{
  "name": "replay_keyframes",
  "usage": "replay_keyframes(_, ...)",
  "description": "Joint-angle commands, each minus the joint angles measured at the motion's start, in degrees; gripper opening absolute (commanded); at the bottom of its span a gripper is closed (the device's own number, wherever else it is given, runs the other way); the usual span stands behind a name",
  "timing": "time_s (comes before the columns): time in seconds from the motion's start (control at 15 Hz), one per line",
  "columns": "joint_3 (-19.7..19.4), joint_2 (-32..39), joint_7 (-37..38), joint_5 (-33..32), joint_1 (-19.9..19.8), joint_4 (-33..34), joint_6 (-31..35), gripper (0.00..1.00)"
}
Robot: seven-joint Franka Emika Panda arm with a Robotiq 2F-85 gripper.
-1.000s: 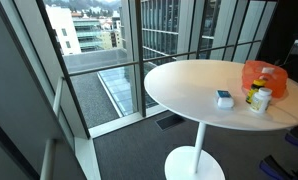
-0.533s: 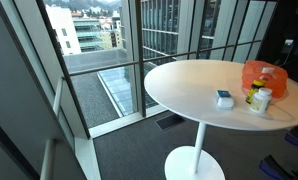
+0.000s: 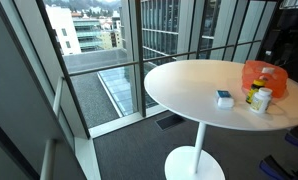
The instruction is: Put the bottle with a yellow cap in the plastic bag
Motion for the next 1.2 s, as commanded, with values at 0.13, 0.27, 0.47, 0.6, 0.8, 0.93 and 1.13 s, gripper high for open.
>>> replay_keyframes(0.13, 1.8, 6.6, 11.1, -6.5, -1.4, 3.4, 0.8, 1.00)
replay_keyframes(0.27, 1.8, 7.0, 11.7, -6.1, -0.8, 4.0, 0.0, 1.00)
replay_keyframes(0.47, 1.5, 6.6, 9.9, -5.4, -0.9, 2.3, 0.6, 1.00)
replay_keyframes(0.6, 1.5, 7.5, 11.9, -6.3, -1.2, 2.7, 1.1, 1.00)
replay_keyframes(0.8, 1.3, 9.2, 13.2, -6.2, -1.4, 2.4, 2.7, 1.00)
replay_keyframes(0.93, 1.2, 10.7, 14.6, -6.0, -1.4, 2.5, 4.2, 1.00)
replay_keyframes(1.13, 1.0, 13.2, 16.4, -6.6, -1.1, 2.7, 7.4, 1.00)
